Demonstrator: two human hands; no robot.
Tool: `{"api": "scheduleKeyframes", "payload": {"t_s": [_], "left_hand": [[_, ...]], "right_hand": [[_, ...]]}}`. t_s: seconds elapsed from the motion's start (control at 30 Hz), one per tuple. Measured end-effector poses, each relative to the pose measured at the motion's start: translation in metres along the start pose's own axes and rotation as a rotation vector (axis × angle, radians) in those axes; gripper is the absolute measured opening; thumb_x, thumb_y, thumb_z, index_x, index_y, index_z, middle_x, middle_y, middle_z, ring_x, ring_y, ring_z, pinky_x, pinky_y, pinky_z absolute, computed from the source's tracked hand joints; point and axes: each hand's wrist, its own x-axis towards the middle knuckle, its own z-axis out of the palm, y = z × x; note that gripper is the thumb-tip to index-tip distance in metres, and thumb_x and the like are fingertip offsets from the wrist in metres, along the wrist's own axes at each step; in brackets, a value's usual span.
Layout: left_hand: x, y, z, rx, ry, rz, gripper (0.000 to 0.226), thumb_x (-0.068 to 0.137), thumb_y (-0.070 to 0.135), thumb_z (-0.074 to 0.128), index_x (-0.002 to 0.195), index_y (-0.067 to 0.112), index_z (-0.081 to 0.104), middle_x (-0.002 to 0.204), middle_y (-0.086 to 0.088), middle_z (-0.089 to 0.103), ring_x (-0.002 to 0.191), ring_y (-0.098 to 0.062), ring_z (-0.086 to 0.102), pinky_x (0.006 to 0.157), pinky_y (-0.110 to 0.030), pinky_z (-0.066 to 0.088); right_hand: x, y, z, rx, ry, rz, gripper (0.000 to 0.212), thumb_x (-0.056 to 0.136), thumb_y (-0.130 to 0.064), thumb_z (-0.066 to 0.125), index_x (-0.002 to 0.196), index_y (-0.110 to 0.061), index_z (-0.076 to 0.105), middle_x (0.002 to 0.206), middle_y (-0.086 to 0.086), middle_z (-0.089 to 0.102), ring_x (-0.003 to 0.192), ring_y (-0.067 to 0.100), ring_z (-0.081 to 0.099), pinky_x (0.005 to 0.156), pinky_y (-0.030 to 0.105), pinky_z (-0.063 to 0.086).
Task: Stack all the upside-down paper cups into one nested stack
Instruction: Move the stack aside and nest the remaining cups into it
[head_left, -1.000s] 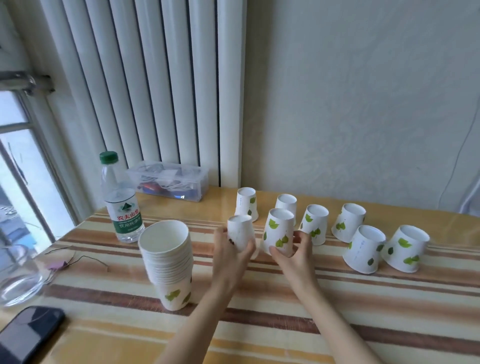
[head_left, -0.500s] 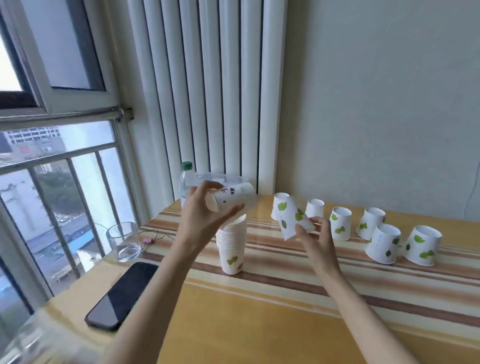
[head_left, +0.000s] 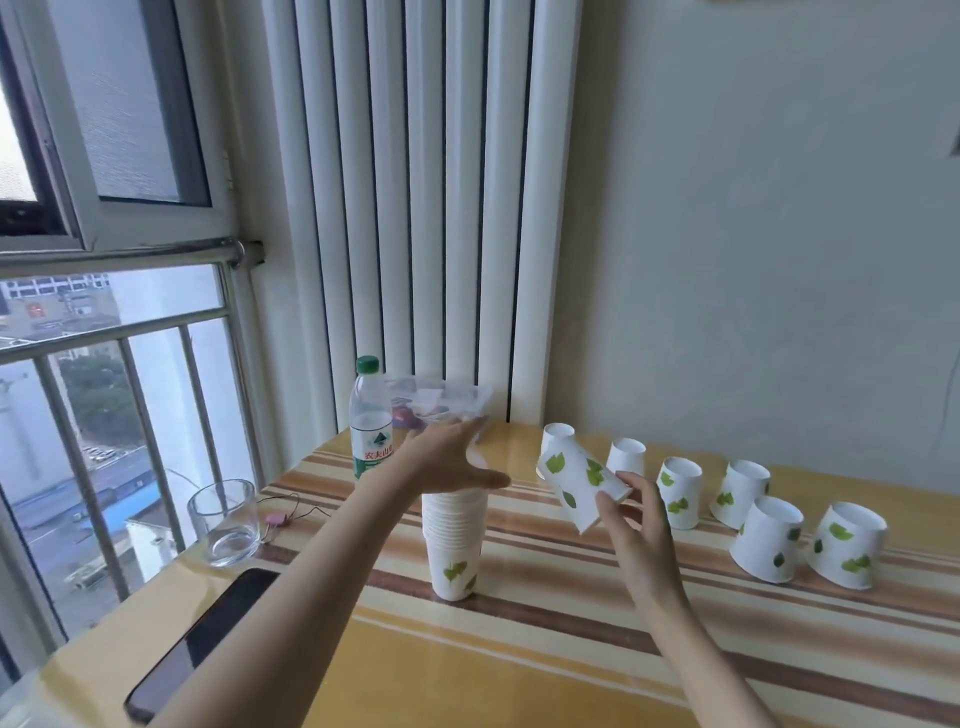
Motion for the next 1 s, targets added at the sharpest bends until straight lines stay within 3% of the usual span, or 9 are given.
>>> {"api": "scheduleKeyframes", "payload": {"t_s": [0.07,0.13,0.2,0.43,0.63,0.77,0.83,0.93,1.0], "left_hand": [[-0.016,-0.002,0.011,-0.065,0.182,0.002,0.097,0.072,0.06,0.062,0.148,0.024,0.012,0.157,-0.001,0.019,0.145,-0.023,0.015,0.117,-0.047,0.013],[-0.036,-0.011,0.027,-0.282,0.435,-0.034,0.101,0.069,0.058,0.066,0.148,0.024,0.014,0.155,-0.002,0.022,0.143,-0.022,0.02,0.117,-0.048,0.018],[-0.052,-0.025,0.048,-0.547,0.528,-0.112,0.105,0.065,0.052,0.074,0.147,0.022,0.015,0.152,-0.005,0.025,0.14,-0.021,0.026,0.115,-0.047,0.025],[-0.043,-0.06,0.103,-0.852,0.287,-0.26,0.127,0.039,0.072,0.076,0.144,0.023,0.022,0.149,-0.004,0.033,0.135,-0.025,0.035,0.11,-0.048,0.034],[-0.039,-0.06,0.127,-0.99,0.248,-0.153,0.082,0.052,0.049,0.076,0.124,0.033,0.039,0.119,0.012,0.056,0.109,-0.008,0.055,0.092,-0.032,0.049],[-0.041,-0.061,0.134,-1.058,0.303,-0.148,0.075,0.061,0.038,0.077,0.126,0.029,0.042,0.115,0.008,0.062,0.103,-0.006,0.061,0.073,-0.021,0.054],[-0.042,-0.062,0.133,-1.048,0.289,-0.161,0.077,0.059,0.042,0.077,0.126,0.032,0.042,0.118,0.006,0.061,0.105,-0.009,0.061,0.076,-0.024,0.054],[-0.047,-0.061,0.128,-1.018,0.236,-0.203,0.082,0.054,0.054,0.079,0.124,0.044,0.037,0.129,0.001,0.053,0.118,-0.017,0.055,0.093,-0.041,0.052],[-0.052,-0.058,0.131,-0.963,0.26,-0.281,0.106,0.051,0.063,0.078,0.138,0.029,0.029,0.146,-0.009,0.036,0.134,-0.023,0.038,0.106,-0.049,0.04]], "right_hand": [[0.002,-0.006,0.001,-0.008,0.001,-0.015,0.042,0.071,-0.049,0.055,0.11,-0.033,0.053,0.119,0.001,0.055,0.111,0.017,0.052,0.085,0.029,0.043],[0.004,-0.023,0.009,-0.003,-0.019,-0.063,0.047,0.069,-0.054,0.054,0.111,-0.034,0.053,0.116,-0.002,0.057,0.106,0.01,0.053,0.087,0.026,0.043],[0.009,-0.047,0.025,-0.02,-0.07,-0.128,0.05,0.072,-0.048,0.057,0.117,-0.028,0.048,0.11,-0.006,0.055,0.1,0.002,0.053,0.084,0.02,0.043],[0.047,-0.108,0.074,-0.526,-0.376,-0.238,0.043,0.077,-0.044,0.065,0.106,-0.018,0.048,0.109,0.003,0.057,0.102,0.024,0.052,0.089,0.039,0.046],[0.053,-0.097,0.111,-0.759,-0.573,-0.304,0.045,0.076,-0.056,0.058,0.111,-0.028,0.058,0.126,0.003,0.057,0.124,0.022,0.041,0.101,0.042,0.039],[0.028,-0.059,0.127,-0.743,-0.615,-0.342,0.045,0.084,-0.053,0.051,0.122,-0.03,0.055,0.141,-0.004,0.048,0.135,0.017,0.027,0.108,0.035,0.025],[0.02,-0.051,0.126,-0.687,-0.569,-0.357,0.045,0.089,-0.049,0.049,0.128,-0.027,0.051,0.145,-0.006,0.043,0.137,0.015,0.025,0.106,0.029,0.022],[0.017,-0.054,0.122,-0.727,-0.578,-0.367,0.055,0.089,-0.052,0.044,0.138,-0.027,0.042,0.155,-0.004,0.026,0.143,0.017,0.014,0.115,0.036,0.013],[0.014,-0.056,0.111,-0.642,-0.503,-0.335,0.055,0.091,-0.048,0.044,0.14,-0.023,0.038,0.157,-0.001,0.019,0.144,0.017,0.01,0.116,0.035,0.009]]}}
